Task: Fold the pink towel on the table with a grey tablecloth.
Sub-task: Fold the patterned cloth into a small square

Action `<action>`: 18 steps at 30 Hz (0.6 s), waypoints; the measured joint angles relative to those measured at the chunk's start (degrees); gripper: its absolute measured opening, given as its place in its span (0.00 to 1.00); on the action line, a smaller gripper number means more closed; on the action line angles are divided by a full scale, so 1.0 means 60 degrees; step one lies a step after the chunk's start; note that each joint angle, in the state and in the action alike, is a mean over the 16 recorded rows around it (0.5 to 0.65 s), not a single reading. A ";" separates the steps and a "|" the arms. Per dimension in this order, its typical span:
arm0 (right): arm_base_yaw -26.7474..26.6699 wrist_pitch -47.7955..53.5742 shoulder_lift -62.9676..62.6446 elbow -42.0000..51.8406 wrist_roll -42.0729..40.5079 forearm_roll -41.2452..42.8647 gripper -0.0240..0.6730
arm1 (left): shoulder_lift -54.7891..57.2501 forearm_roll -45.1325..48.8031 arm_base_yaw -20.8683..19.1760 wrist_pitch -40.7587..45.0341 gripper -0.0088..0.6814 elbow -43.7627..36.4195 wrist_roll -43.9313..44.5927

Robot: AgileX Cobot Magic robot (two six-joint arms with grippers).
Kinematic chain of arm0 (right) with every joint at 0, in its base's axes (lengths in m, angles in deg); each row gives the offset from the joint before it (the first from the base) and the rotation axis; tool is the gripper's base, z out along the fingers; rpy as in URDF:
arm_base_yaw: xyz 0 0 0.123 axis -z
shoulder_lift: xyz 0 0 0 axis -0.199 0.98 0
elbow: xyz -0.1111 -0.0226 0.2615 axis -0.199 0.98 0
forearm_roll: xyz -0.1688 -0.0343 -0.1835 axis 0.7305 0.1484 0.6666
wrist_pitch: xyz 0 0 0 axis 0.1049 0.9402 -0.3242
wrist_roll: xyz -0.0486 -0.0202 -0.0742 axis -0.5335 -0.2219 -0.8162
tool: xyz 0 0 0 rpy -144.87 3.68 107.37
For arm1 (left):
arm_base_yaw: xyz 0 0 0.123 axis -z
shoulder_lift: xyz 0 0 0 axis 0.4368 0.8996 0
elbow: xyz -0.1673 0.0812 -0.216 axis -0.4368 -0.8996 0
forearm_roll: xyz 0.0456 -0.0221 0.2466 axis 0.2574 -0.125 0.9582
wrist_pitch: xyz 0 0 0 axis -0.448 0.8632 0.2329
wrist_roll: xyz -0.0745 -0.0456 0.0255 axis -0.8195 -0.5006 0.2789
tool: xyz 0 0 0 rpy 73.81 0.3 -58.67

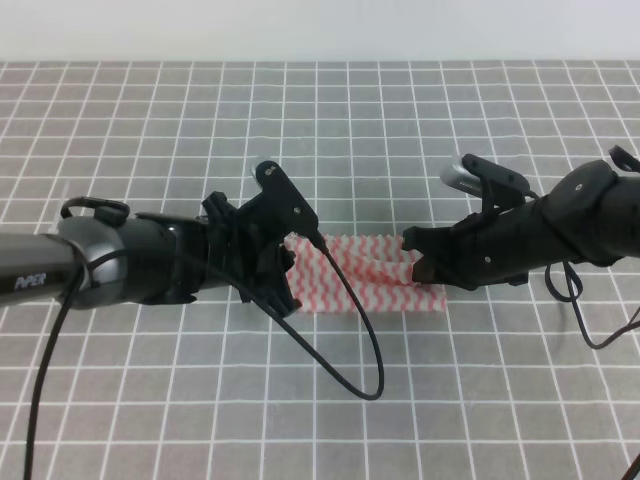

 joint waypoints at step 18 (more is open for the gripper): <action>-0.0002 -0.0049 0.0009 -0.0001 0.0000 -0.0015 0.01 | -0.0076 -0.0073 -0.0002 -0.1363 0.35 0.0617 0.0046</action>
